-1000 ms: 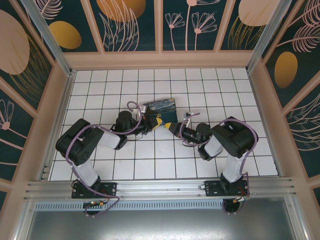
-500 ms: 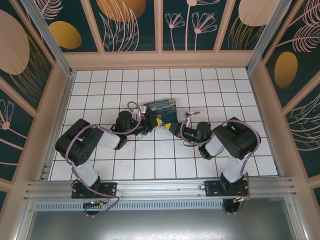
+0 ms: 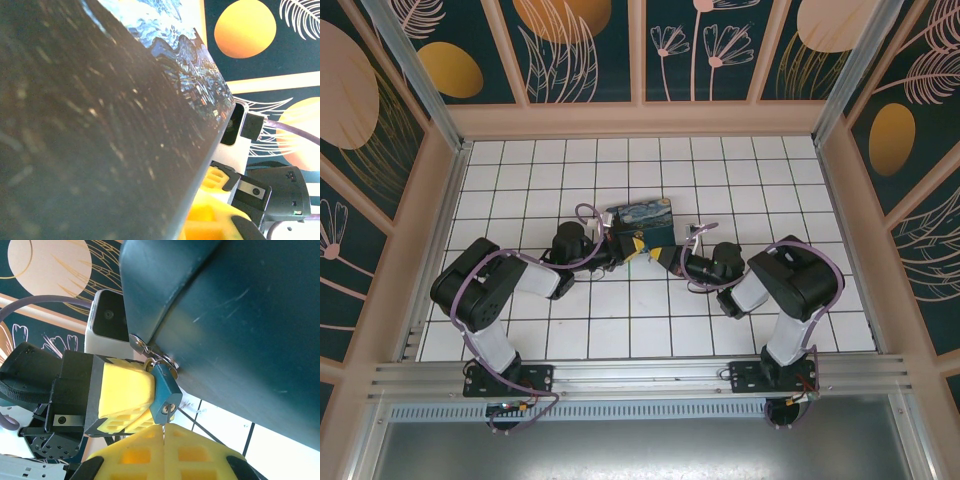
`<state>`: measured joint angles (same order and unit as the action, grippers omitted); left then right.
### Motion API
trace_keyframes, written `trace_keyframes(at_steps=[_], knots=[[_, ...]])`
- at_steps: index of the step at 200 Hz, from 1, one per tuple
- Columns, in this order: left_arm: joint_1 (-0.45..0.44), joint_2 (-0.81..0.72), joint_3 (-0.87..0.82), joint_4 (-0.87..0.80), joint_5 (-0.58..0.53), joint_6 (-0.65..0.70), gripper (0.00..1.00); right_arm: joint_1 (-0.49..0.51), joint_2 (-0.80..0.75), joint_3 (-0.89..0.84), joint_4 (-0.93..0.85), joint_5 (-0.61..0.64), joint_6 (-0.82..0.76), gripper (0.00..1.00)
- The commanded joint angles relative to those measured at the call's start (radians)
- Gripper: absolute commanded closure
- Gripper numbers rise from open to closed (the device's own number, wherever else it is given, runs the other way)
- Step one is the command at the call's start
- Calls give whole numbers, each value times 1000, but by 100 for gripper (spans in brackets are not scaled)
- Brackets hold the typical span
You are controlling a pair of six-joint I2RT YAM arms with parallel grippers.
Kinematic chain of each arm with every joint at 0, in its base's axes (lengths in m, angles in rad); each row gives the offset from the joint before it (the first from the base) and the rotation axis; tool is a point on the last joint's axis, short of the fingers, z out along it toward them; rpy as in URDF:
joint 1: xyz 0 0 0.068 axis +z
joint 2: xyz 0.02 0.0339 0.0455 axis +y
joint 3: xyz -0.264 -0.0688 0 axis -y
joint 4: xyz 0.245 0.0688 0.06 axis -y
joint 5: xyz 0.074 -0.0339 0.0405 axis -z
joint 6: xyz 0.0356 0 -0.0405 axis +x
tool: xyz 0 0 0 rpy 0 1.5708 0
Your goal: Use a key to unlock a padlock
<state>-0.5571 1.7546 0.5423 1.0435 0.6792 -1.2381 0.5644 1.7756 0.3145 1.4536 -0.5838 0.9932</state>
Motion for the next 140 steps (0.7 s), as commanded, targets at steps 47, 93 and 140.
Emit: trace_keyframes(at_steps=[47,93,140], knots=[[-22,-68,-13,50,113,-1,100,-12,-10,66,77,51,-16,100],[-22,-89,-17,42,134,-5,100,-49,31,124,105,-40,-26,100],[-23,-84,-20,39,138,1,100,-80,41,141,93,-93,-38,100]])
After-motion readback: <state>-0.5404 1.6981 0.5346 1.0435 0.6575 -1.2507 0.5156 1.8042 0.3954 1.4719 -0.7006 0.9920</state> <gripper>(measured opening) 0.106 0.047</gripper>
